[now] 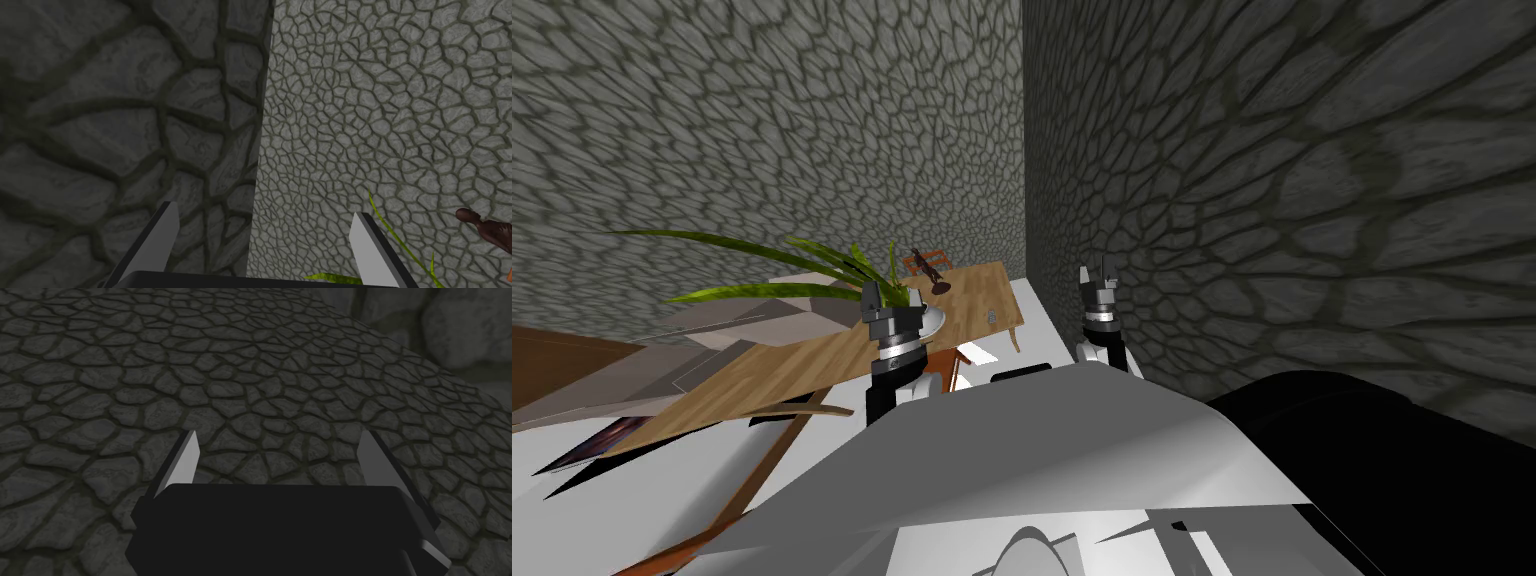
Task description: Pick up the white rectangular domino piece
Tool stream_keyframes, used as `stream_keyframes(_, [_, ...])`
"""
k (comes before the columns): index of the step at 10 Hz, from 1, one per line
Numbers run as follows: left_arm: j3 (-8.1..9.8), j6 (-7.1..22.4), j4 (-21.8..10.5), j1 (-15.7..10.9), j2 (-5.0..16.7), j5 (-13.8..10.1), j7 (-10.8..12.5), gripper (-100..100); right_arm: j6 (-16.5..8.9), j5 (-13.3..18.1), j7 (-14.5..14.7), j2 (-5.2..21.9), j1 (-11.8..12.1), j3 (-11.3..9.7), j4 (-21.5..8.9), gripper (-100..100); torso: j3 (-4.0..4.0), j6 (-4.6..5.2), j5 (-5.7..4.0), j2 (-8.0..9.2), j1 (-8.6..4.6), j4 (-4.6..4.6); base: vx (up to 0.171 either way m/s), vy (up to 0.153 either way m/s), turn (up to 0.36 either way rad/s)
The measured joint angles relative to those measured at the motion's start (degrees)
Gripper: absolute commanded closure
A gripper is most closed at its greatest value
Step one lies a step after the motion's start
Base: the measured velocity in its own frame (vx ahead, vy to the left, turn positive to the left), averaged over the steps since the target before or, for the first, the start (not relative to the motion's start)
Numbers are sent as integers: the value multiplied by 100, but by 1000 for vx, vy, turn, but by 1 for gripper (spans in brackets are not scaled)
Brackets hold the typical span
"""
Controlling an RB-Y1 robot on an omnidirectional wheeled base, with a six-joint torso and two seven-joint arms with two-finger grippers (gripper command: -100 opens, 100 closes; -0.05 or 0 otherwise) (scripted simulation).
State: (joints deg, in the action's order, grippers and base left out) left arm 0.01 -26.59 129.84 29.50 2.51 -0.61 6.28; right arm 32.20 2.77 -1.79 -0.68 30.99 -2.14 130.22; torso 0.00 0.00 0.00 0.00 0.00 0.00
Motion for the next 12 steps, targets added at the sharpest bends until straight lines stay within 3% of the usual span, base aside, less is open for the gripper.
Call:
stream_keyframes(5, [126,758,-339,-182,583,-365,-443,-100,0,0,0,1,0,1,0,0,3,1,7,5,30,1,-13,60,-128])
stream_keyframes(12, [260,1676,-808,-474,1064,-788,-937,-100,0,0,0,1,0,1,0,0,0,-1,4,-1,17,0,-6,39,-117])
